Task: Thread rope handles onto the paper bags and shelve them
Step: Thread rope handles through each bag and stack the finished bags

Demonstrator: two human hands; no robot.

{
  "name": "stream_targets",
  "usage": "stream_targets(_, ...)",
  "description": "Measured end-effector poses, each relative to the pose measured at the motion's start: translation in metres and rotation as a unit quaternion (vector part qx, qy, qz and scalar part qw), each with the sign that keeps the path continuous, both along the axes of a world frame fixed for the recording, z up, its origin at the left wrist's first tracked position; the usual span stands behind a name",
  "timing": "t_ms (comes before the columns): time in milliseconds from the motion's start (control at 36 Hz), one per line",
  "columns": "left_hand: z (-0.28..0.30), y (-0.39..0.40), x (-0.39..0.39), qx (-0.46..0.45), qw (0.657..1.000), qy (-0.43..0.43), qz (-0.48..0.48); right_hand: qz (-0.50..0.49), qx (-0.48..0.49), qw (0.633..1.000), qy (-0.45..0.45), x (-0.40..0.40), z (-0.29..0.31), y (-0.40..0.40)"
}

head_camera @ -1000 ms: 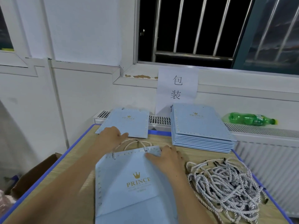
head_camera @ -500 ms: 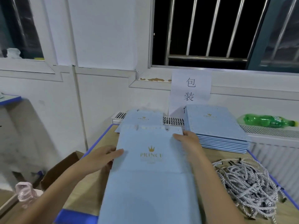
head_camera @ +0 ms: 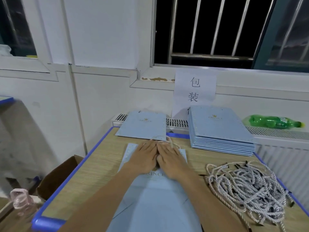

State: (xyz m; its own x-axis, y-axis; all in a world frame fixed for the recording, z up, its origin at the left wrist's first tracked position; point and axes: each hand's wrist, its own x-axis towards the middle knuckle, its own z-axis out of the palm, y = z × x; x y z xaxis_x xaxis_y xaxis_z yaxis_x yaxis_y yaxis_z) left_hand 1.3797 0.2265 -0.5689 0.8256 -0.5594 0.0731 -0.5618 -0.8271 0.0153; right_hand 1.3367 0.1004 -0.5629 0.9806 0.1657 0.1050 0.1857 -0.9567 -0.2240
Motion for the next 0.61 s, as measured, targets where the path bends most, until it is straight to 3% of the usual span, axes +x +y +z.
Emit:
stream_targets(278,-0.002,0.006,0.002,-0.041,0.997,0.046,0.039,-0.085,-0.014,0.995,0.049,0.000,-0.005,-0.003)
stream_targets(417,-0.005,0.015,0.005,-0.119,0.991,0.048,0.044,-0.120,0.037,0.990,0.063,-0.002,-0.005,-0.006)
stream_targets(472,-0.004,0.023,0.004,-0.112,0.989,0.049,0.077,-0.144,0.083,0.985,0.042,-0.005,-0.002,-0.008)
stream_targets(556,-0.005,0.043,0.001,-0.112,0.976,0.056,0.178,-0.188,0.266,0.945,-0.004,-0.007,0.003,-0.013)
stream_targets(611,-0.003,0.058,-0.003,-0.106,0.962,0.075,0.241,-0.207,0.296,0.932,-0.010,-0.010,0.004,-0.021)
